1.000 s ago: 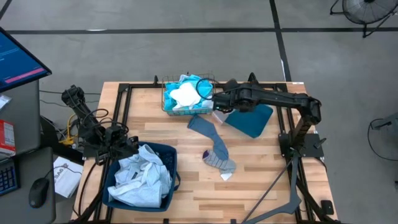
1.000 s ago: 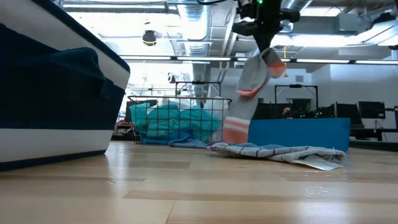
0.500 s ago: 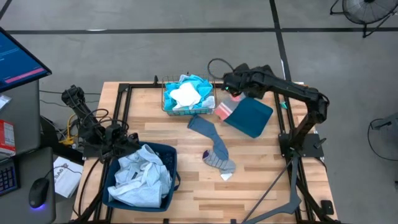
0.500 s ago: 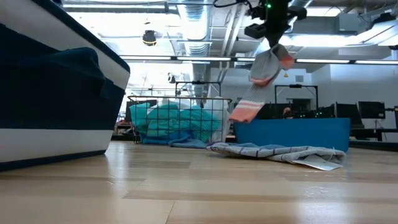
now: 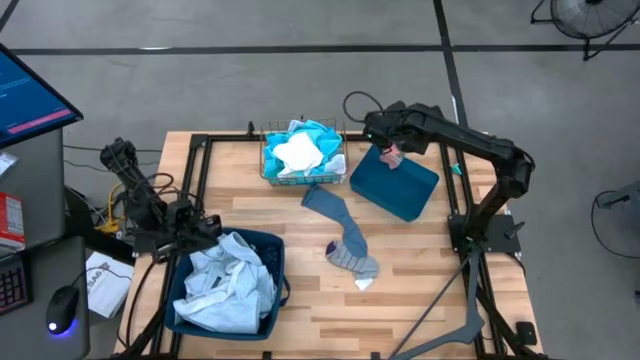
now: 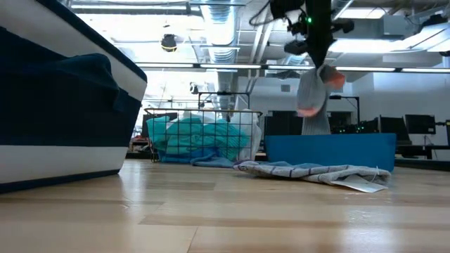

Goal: Pick & Place Cloths
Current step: Put the gray sock into the blue bin

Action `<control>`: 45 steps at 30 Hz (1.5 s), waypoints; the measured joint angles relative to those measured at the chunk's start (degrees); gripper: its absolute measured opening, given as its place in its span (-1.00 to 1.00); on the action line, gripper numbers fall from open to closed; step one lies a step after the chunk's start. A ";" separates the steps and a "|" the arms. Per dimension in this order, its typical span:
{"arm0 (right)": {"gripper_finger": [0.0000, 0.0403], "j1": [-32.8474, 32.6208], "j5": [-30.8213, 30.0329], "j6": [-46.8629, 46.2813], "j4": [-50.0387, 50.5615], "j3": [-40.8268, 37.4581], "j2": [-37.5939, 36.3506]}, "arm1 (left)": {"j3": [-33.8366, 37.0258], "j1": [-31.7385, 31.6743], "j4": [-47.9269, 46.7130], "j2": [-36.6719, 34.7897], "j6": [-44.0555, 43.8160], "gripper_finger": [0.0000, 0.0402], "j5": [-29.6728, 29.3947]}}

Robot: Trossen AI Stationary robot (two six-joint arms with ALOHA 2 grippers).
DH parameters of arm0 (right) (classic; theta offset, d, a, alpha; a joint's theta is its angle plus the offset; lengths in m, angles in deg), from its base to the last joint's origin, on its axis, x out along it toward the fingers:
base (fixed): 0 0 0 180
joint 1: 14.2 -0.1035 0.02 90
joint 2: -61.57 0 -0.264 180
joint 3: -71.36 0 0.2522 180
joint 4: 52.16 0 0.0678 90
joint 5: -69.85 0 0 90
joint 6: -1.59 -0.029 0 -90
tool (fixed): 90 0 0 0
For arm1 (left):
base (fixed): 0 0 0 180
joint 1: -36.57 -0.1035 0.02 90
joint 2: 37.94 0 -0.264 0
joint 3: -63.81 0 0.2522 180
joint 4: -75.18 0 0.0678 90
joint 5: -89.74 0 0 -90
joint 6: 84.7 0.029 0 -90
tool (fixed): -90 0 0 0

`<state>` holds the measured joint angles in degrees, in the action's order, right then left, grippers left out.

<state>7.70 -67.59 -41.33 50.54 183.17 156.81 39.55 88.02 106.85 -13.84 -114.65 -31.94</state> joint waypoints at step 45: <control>-0.97 -4.29 25.58 -5.88 -28.50 -36.94 0.09 | -0.02 -68.30 -20.42 1.18 -18.66 -1.00 49.01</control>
<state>3.42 -42.01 -47.20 22.03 146.23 156.90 39.53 19.72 86.43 -12.66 -133.31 17.07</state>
